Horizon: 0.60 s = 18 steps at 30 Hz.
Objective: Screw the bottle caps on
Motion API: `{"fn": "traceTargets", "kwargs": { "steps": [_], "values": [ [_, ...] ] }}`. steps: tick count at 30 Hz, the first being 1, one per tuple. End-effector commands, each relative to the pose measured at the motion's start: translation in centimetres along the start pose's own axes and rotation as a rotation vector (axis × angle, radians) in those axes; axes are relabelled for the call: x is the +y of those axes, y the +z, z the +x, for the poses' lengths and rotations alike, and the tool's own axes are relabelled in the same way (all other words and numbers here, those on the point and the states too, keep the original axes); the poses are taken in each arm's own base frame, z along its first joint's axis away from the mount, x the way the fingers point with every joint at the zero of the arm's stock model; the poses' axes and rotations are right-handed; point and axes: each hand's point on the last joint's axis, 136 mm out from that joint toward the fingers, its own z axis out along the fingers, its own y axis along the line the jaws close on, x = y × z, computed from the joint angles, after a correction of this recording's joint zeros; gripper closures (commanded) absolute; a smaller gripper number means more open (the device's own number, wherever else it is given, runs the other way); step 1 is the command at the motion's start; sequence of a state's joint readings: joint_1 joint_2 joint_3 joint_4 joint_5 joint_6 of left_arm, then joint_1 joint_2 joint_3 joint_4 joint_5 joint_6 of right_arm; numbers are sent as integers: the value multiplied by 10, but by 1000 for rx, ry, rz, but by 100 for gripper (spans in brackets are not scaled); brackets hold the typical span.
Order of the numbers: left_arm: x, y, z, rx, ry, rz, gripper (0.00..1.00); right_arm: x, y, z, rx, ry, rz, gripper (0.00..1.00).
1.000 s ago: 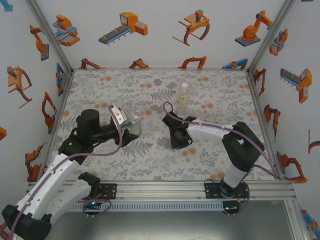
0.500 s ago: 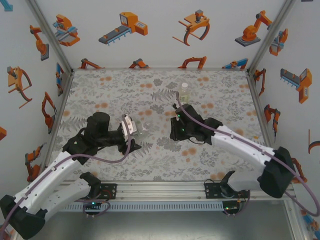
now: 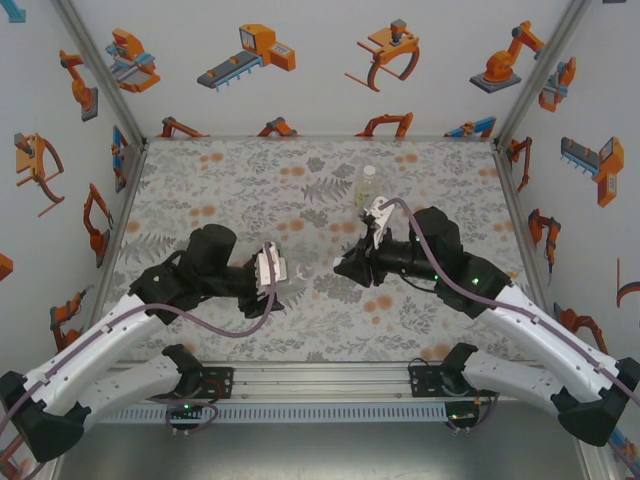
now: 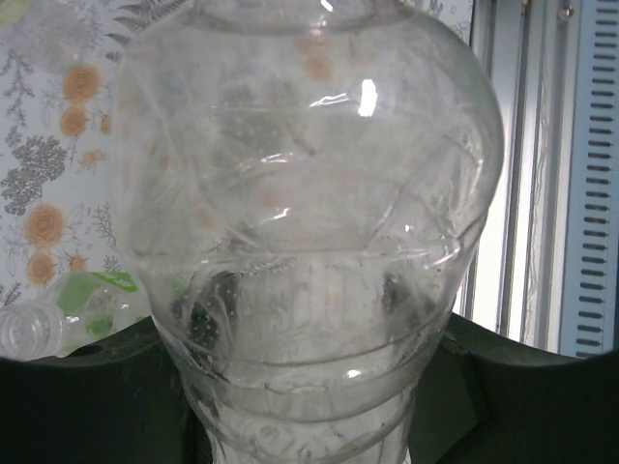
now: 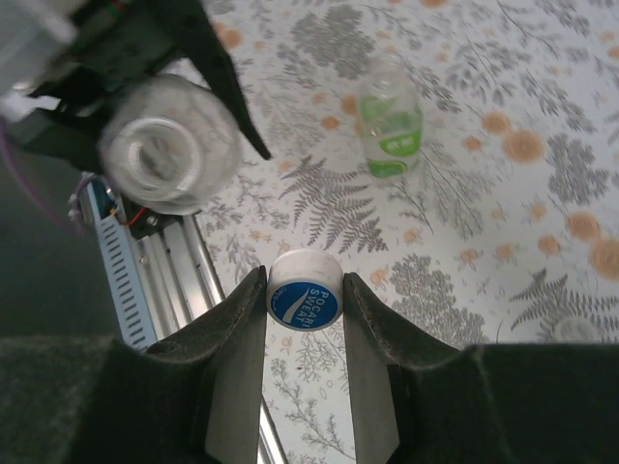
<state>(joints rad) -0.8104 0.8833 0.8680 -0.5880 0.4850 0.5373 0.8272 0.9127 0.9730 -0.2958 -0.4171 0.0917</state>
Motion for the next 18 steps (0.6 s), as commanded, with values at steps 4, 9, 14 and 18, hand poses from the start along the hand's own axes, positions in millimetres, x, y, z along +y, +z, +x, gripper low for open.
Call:
{"fn": "traceTargets", "kwargs": {
  "steps": [4, 9, 14, 18],
  "values": [
    [-13, 7, 5, 111, 70, 42, 100, 58, -18, -25, -120, -372, -246, 100],
    [-21, 14, 3, 127, 86, 70, 100, 71, -14, -16, -110, -495, -301, 100],
    [-23, 16, 0, 129, 92, 80, 100, 74, -7, -12, -81, -498, -319, 100],
    [-23, 16, -2, 125, 99, 83, 100, 80, -4, -7, -67, -503, -361, 100]
  ]
}}
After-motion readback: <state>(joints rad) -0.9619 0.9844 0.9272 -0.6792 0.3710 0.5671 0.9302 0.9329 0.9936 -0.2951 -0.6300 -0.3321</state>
